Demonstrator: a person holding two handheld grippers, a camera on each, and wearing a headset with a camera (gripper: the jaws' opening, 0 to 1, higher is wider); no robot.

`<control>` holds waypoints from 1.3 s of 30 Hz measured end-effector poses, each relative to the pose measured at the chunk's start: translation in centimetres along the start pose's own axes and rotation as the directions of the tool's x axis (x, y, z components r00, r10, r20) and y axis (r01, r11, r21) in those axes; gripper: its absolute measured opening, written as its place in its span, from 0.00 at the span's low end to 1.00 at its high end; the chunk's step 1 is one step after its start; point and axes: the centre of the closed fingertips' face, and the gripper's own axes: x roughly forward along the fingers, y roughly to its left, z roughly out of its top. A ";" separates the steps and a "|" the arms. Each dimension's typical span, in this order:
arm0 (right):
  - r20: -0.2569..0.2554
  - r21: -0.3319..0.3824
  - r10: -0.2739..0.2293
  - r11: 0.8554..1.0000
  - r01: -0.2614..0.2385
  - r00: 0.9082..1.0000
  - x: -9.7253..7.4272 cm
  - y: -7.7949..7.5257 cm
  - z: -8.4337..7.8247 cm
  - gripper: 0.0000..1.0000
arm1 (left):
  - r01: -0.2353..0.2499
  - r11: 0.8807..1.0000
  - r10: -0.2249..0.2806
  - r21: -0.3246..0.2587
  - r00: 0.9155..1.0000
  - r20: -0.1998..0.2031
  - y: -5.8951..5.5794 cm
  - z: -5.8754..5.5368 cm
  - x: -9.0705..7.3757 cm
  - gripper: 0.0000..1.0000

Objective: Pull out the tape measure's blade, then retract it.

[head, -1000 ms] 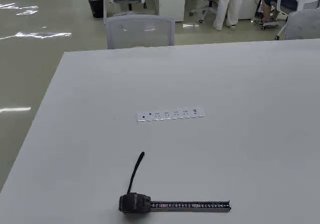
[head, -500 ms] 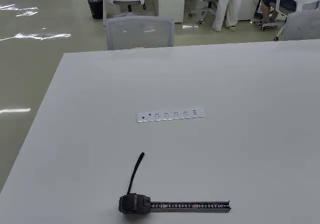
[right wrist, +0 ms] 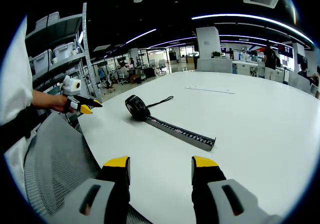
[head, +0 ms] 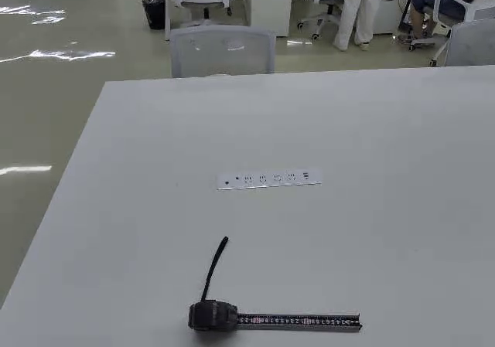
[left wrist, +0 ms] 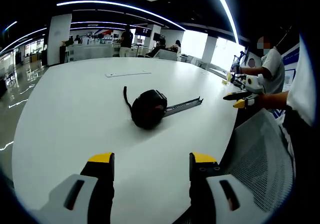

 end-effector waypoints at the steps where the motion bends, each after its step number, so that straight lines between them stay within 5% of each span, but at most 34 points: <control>1: -0.002 -0.001 -0.001 1.000 0.001 1.000 0.0 0.0 -0.1 0.49 | 0.001 1.000 -0.001 -0.001 1.000 0.002 0.0 0.1 0.0 0.59; 39: 0.009 0.004 -0.002 1.000 0.002 1.000 0.3 -0.3 0.0 0.49 | -0.007 1.000 0.007 0.026 1.000 -0.002 0.5 0.6 0.3 0.58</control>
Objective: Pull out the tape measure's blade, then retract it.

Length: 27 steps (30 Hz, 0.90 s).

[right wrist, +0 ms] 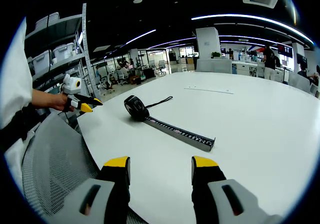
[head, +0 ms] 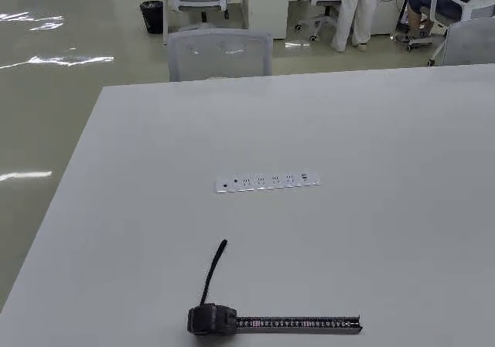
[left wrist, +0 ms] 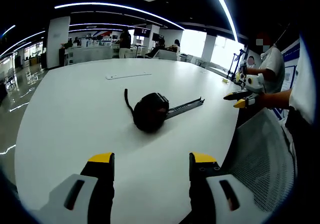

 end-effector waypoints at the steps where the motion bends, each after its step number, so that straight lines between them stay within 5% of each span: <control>1: 0.001 0.001 0.001 1.000 -0.001 1.000 0.0 0.0 0.1 0.49 | 0.000 1.000 0.000 -0.001 1.000 -0.001 0.0 0.0 0.0 0.58; 27: -0.013 -0.018 0.026 0.999 -0.026 1.000 -0.2 -0.1 0.0 0.49 | -0.005 1.000 0.005 -0.010 1.000 0.002 -0.7 0.0 -0.1 0.58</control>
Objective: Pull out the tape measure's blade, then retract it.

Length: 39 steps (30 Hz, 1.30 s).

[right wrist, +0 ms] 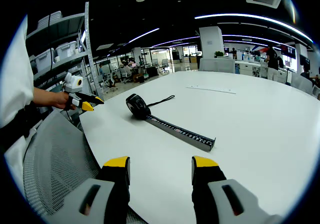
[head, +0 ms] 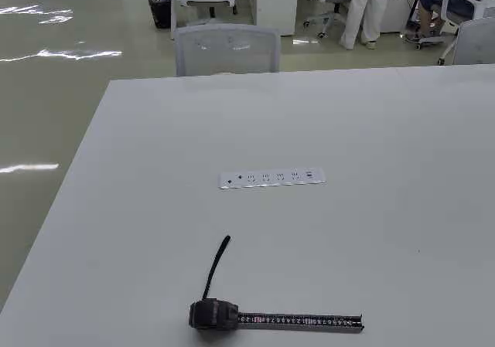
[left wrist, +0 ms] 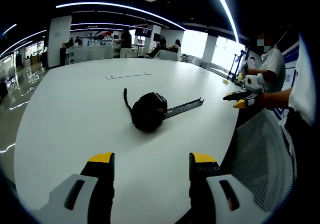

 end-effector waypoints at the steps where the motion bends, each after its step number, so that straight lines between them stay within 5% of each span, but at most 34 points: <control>1: 0.000 -0.001 -0.001 1.000 0.001 1.000 0.0 0.0 0.0 0.49 | 0.001 1.000 -0.001 0.000 1.000 0.000 0.0 0.1 0.0 0.58; 24: -0.003 -0.007 0.013 1.000 -0.013 1.000 1.1 -0.1 0.2 0.49 | -0.016 1.000 0.016 -0.020 1.000 0.018 0.1 1.3 1.4 0.59; 39: -0.009 -0.008 0.027 1.000 -0.027 1.000 2.1 -0.8 0.2 0.50 | -0.012 0.999 0.013 -0.029 1.000 0.011 -0.3 2.1 4.0 0.60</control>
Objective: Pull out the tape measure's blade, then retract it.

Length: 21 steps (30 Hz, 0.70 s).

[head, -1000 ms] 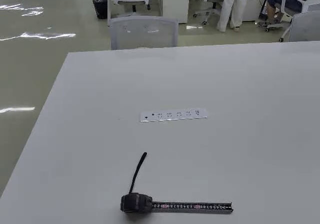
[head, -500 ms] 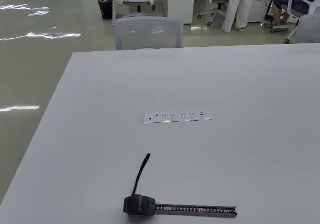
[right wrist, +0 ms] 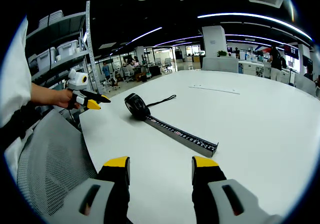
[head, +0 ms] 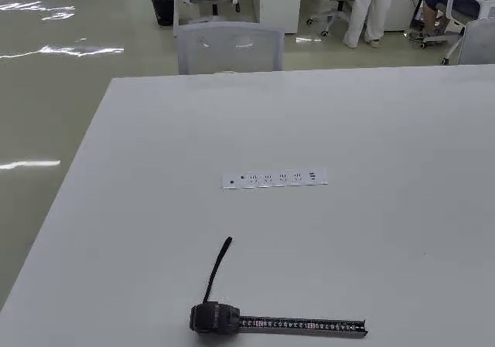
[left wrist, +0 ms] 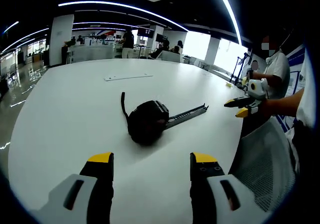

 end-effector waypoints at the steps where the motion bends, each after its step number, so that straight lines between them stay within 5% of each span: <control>1: 0.000 0.001 -0.001 1.000 0.001 1.000 0.0 -0.1 0.0 0.50 | -0.003 1.000 0.003 -0.002 1.000 0.003 0.0 0.1 0.1 0.60; 21: -0.003 0.001 0.004 1.000 -0.004 1.000 0.5 -1.3 -0.1 0.49 | -0.055 0.997 0.055 -0.057 0.998 -0.004 0.2 0.8 2.2 0.63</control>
